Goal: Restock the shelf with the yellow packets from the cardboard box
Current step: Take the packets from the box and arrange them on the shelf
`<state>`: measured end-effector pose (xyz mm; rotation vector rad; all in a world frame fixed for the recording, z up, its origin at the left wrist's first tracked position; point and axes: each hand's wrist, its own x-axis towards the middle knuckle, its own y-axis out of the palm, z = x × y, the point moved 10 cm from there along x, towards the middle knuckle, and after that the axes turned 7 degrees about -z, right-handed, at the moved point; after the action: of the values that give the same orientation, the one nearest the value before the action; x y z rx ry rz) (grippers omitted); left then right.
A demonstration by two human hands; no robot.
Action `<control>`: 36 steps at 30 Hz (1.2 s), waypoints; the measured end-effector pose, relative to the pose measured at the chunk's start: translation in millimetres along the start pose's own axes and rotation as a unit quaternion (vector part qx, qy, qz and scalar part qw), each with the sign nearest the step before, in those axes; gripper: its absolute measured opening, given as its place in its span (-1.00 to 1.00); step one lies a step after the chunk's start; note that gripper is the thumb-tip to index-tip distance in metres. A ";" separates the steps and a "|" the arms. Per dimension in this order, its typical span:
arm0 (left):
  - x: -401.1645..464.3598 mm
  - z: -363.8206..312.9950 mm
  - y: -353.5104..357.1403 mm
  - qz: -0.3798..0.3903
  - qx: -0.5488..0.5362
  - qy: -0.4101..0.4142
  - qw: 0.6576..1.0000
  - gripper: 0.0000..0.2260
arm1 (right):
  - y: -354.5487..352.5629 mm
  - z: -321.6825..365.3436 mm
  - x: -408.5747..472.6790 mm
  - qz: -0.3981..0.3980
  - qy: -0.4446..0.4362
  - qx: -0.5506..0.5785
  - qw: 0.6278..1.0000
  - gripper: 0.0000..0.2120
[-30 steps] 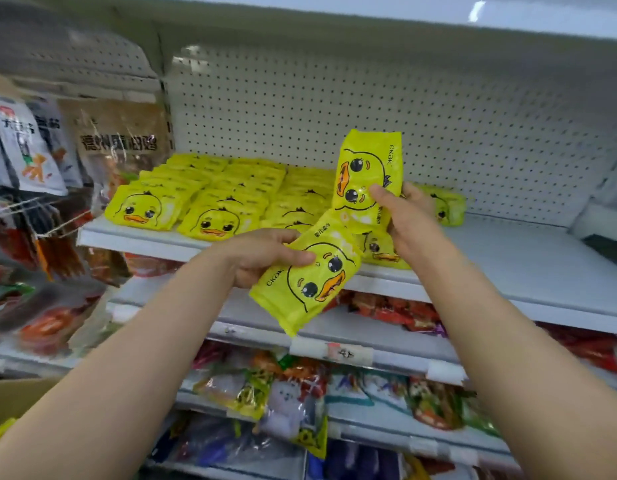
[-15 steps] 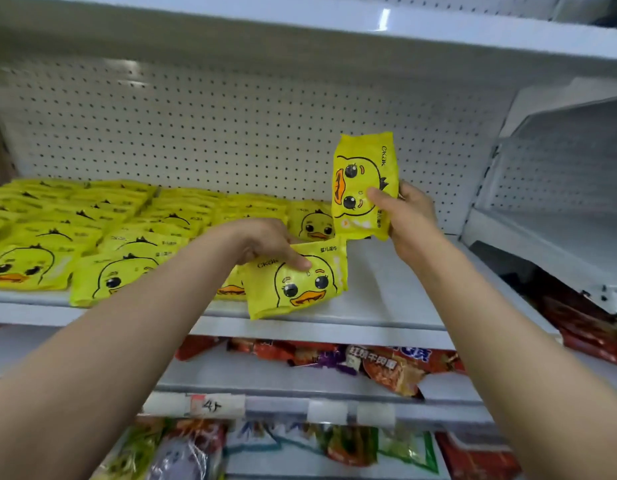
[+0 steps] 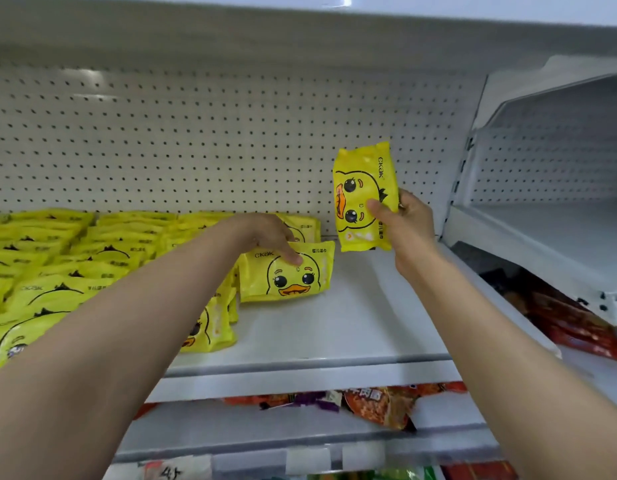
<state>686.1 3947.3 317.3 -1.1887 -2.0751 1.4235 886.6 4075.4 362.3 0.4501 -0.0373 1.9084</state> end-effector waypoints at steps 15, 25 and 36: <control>98.3 13.7 -3.9 -0.049 0.039 0.093 0.994 -0.46 | 2.9 -23.3 34.0 -0.006 0.005 -0.050 0.999 -0.87; 109.5 22.1 -20.4 -0.155 -0.010 0.133 0.979 -0.62 | 20.7 -34.1 31.0 0.008 0.020 -0.044 0.999 -0.84; 104.2 22.7 -25.3 -0.239 0.069 0.153 0.956 -0.46 | 20.0 -39.9 33.5 0.045 0.035 -0.105 0.993 -0.83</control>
<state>598.8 4013.3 313.2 -0.7262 -1.8452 1.0586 846.5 4107.3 339.9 0.2429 -0.2140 1.9812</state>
